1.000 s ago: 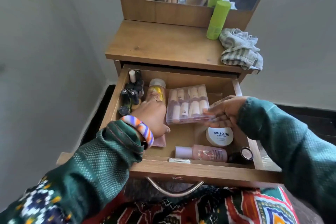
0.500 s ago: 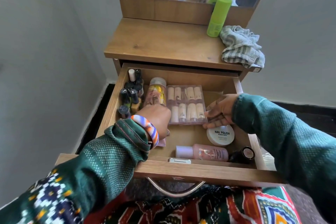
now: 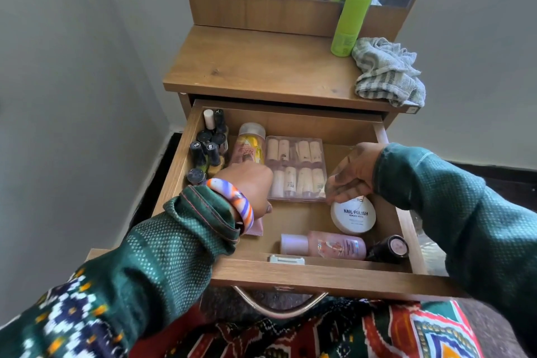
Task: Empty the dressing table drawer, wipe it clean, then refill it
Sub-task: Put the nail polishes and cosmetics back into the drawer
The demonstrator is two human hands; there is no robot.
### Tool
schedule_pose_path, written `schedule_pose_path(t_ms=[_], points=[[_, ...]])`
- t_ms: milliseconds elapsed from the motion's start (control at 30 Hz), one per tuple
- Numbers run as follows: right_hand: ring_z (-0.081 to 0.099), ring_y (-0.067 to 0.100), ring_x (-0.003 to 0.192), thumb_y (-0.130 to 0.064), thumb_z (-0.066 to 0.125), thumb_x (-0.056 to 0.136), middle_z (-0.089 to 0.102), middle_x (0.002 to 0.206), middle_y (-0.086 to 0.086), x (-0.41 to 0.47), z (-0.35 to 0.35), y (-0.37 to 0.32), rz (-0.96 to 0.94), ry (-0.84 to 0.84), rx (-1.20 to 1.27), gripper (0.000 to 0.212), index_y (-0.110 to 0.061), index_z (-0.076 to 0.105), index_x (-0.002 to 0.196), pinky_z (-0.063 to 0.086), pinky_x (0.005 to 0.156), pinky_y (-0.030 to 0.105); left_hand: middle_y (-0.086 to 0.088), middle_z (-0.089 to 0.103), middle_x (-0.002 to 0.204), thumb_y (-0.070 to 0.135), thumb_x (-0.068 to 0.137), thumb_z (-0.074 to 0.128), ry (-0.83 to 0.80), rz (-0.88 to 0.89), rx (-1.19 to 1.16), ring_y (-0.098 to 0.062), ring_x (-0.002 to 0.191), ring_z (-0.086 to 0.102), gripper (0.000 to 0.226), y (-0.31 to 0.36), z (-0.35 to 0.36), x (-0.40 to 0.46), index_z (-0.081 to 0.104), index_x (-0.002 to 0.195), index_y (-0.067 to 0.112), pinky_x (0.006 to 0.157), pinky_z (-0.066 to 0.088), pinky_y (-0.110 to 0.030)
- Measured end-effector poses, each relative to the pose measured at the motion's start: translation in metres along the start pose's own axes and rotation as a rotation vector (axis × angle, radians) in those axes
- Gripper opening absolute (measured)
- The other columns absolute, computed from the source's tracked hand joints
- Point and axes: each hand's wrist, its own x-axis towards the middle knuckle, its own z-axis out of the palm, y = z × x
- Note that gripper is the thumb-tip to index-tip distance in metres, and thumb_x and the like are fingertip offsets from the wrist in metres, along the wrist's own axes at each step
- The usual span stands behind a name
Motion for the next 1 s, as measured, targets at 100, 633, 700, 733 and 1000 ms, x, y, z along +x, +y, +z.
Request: schedule_pose_path(t_ms=[100, 633, 700, 733, 1000], points=[[0.066, 0.037, 0.088, 0.006, 0.062, 0.082, 0.068, 0.093, 0.025, -0.012, -0.002, -0.019, -0.082, 0.082, -0.173, 0.022, 0.014, 0.061, 0.102, 0.051, 0.092, 0.047, -0.014, 0.058, 0.121, 0.03, 0.089, 0.057, 0.099, 0.007, -0.031, -0.032, 0.112, 0.055, 0.031, 0.001, -0.016, -0.001, 0.056, 0.109, 0.006, 0.082, 0.045, -0.035], [0.043, 0.031, 0.128, -0.012, 0.051, 0.088, 0.041, 0.144, 0.013, 0.001, -0.083, -0.153, -0.544, 0.868, -0.564, 0.048, -0.022, 0.046, 0.135, 0.036, 0.107, 0.038, -0.005, 0.064, 0.122, 0.032, 0.085, 0.062, 0.624, 0.121, -0.214, -0.03, 0.11, 0.06, 0.034, 0.004, -0.125, 0.011, 0.061, 0.118, 0.023, 0.092, 0.05, -0.042], [0.04, 0.034, 0.132, -0.004, 0.057, 0.085, 0.032, 0.15, 0.013, 0.006, -0.084, -0.153, -0.523, 0.899, -0.683, 0.062, -0.021, 0.036, 0.141, 0.034, 0.11, 0.042, -0.004, 0.064, 0.121, 0.032, 0.085, 0.062, 0.61, 0.129, -0.205, -0.029, 0.11, 0.06, 0.034, 0.003, -0.123, 0.011, 0.061, 0.118, 0.024, 0.092, 0.05, -0.041], [0.039, 0.034, 0.132, 0.0, 0.058, 0.084, 0.03, 0.151, 0.013, 0.005, -0.083, -0.151, -0.527, 0.918, -0.705, 0.067, -0.019, 0.032, 0.144, 0.033, 0.111, 0.043, -0.004, 0.064, 0.121, 0.032, 0.085, 0.063, 0.6, 0.131, -0.203, -0.029, 0.111, 0.06, 0.034, 0.002, -0.122, 0.011, 0.061, 0.118, 0.023, 0.093, 0.05, -0.04], [0.049, 0.024, 0.116, -0.007, 0.069, 0.076, 0.053, 0.124, 0.009, -0.028, -0.084, -0.124, -0.63, 0.835, -0.633, 0.042, -0.014, 0.064, 0.117, 0.04, 0.089, 0.025, -0.001, 0.065, 0.12, 0.029, 0.084, 0.063, 0.572, 0.148, -0.255, -0.027, 0.111, 0.059, 0.037, 0.008, -0.113, 0.016, 0.06, 0.121, 0.023, 0.095, 0.049, -0.04]])
